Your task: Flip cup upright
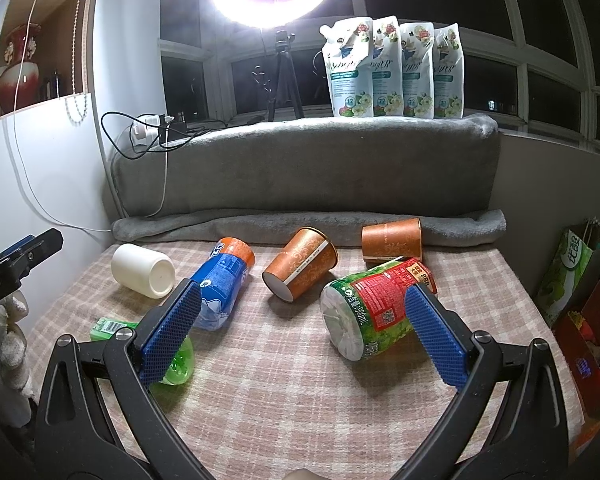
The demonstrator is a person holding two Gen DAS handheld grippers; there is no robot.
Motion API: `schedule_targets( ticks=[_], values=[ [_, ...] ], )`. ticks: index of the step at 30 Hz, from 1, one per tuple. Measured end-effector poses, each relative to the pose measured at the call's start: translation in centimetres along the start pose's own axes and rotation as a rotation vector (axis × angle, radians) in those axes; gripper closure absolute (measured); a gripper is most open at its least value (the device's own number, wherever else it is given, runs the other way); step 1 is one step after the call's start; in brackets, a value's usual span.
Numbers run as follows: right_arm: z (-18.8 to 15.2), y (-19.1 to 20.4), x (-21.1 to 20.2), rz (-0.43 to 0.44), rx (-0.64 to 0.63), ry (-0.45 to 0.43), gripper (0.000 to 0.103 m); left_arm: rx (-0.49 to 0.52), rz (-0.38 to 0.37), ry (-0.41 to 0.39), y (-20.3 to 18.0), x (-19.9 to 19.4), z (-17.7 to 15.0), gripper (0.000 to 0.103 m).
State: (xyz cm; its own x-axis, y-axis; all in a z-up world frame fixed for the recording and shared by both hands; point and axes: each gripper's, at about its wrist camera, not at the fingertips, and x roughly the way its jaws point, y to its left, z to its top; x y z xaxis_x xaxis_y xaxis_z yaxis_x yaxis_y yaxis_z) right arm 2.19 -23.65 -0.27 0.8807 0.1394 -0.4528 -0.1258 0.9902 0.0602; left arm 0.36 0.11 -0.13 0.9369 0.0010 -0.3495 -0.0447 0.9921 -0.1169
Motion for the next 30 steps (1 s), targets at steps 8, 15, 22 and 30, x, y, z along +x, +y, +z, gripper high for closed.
schedule_targets(
  ticks=[8,15,22,30],
  values=[
    [0.1,0.0,0.1,0.003,0.0,0.003,0.0,-0.002,-0.003,0.0,0.1,0.0,0.1,0.0],
    [0.3,0.5,1.1,0.016,0.001,0.028,0.0,-0.007,-0.001,0.007,0.5,0.1,-0.1,0.0],
    [1.6,0.1,2.8,0.07,0.039,0.075,0.0,-0.016,0.008,0.022,1.5,0.1,-0.6,0.0],
    [4.2,1.1,8.5,0.197,0.086,0.225,0.0,-0.059,0.029,0.055,3.9,-0.4,-1.3,0.0]
  ],
)
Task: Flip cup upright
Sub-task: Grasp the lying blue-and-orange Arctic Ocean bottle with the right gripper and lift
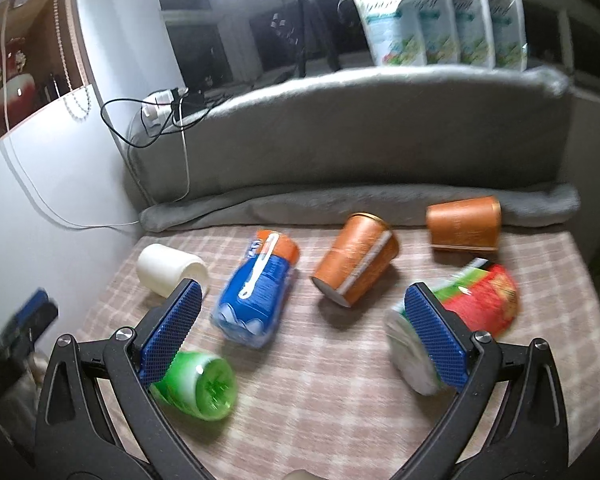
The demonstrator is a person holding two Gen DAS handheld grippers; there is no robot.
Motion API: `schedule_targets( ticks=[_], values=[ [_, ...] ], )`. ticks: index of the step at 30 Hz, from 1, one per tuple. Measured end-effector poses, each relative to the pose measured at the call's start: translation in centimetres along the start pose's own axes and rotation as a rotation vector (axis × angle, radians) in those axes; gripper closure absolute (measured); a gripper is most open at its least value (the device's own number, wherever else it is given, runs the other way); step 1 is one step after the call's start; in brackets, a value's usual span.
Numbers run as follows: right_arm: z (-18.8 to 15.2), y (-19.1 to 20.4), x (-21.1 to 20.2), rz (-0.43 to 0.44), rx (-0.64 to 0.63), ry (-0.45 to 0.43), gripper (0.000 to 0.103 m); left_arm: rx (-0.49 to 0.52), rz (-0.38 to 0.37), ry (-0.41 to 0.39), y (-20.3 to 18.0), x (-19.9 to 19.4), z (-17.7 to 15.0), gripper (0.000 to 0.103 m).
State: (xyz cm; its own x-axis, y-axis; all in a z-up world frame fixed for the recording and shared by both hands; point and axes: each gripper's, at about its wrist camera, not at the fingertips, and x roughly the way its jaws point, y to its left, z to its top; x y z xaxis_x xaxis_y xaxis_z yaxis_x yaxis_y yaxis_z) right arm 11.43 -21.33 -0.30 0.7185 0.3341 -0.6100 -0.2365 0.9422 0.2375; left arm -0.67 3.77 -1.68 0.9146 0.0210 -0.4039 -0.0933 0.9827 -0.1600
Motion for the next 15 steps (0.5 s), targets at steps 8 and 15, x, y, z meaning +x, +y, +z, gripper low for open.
schedule_targets(
  ticks=[8,15],
  values=[
    [2.0,2.0,7.8,0.127,0.067,0.256,0.008,-0.033,0.014,0.011,2.0,-0.6,-0.3,0.0],
    [1.4,2.7,14.4,0.125,0.149,0.45,0.02,-0.056,0.012,0.011,3.0,-0.8,-0.4,0.0]
  ],
)
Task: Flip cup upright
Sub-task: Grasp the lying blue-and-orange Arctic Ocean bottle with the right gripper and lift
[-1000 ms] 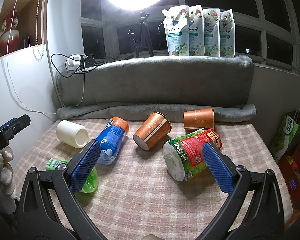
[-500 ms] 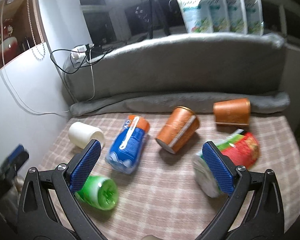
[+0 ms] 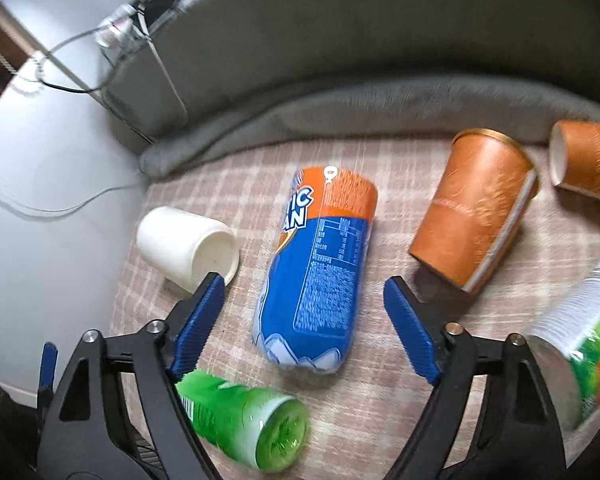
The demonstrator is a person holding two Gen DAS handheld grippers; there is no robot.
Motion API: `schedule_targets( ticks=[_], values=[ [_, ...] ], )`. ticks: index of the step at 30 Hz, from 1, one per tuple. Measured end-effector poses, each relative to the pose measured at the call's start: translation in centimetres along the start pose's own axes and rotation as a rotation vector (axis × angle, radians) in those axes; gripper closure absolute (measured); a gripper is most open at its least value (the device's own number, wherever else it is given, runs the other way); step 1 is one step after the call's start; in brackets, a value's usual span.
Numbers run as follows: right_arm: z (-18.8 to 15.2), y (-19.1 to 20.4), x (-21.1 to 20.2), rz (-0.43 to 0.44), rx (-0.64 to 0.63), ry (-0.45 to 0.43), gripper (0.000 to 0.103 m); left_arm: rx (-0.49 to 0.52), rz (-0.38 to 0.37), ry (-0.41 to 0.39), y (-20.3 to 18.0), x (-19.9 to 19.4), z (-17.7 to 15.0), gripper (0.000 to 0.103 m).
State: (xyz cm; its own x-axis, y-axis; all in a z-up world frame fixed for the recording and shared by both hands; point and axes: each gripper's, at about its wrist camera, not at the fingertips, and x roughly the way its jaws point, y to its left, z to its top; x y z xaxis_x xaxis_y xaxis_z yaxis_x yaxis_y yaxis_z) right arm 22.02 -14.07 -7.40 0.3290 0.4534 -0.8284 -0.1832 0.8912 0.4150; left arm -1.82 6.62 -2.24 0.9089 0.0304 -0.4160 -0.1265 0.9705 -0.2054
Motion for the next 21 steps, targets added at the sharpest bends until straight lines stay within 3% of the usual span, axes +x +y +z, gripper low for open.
schedule_targets(
  ticks=[7,14,21],
  values=[
    [0.9,0.9,3.7,-0.061,-0.003,0.065,0.021,-0.018,0.003,-0.001,0.5,-0.1,0.1,0.0],
    [1.2,1.2,6.5,-0.093,-0.006,0.124,0.033,-0.016,-0.001,-0.007,0.4,-0.2,0.2,0.0],
    [0.9,1.0,5.6,-0.081,-0.009,0.105,0.035,-0.011,-0.001,-0.01,0.1,-0.4,0.3,0.0]
  ],
)
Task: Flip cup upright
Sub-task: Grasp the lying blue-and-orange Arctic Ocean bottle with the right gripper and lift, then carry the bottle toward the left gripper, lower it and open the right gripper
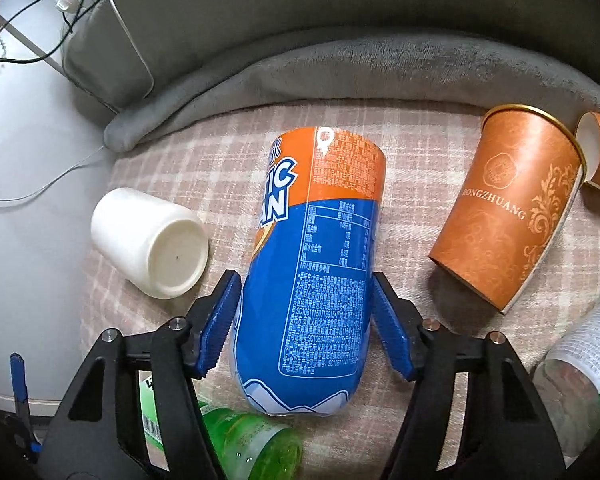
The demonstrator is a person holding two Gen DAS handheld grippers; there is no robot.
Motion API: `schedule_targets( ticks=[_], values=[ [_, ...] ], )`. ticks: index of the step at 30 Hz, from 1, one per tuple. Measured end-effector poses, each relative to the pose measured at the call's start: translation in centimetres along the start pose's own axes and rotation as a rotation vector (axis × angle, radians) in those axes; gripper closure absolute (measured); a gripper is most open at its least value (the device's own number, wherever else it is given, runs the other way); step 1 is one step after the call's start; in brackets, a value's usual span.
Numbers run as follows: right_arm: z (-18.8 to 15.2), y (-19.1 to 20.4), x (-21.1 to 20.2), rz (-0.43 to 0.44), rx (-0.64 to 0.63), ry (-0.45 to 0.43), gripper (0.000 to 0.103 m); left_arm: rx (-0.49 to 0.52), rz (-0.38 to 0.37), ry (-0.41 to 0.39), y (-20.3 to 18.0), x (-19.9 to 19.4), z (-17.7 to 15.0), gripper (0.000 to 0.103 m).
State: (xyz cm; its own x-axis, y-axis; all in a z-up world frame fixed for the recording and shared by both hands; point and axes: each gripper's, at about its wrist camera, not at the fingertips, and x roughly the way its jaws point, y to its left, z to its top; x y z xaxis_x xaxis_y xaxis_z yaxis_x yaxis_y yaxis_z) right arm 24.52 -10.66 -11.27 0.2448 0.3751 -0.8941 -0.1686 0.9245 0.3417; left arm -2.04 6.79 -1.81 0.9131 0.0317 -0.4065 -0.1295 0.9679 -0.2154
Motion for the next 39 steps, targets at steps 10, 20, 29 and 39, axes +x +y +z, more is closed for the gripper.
schedule_targets(
  ticks=[10,20,29,39],
  values=[
    [-3.3,-1.9,-9.2,0.063,-0.021,-0.117,0.035,0.04,-0.048,0.021,-2.4,0.1,0.3,0.0],
    [-10.5,-4.9,-14.7,0.114,0.018,-0.11,0.035,0.076,-0.16,0.108,-6.1,1.2,-0.4,0.001],
    [-15.1,-6.5,-12.5,0.15,0.095,-0.047,0.035,0.071,-0.221,0.205,-8.3,2.3,-1.6,0.001],
    [-15.8,-7.3,-10.4,0.118,0.128,-0.055,0.033,0.108,-0.23,0.235,-10.1,2.5,-2.3,0.001]
  ],
)
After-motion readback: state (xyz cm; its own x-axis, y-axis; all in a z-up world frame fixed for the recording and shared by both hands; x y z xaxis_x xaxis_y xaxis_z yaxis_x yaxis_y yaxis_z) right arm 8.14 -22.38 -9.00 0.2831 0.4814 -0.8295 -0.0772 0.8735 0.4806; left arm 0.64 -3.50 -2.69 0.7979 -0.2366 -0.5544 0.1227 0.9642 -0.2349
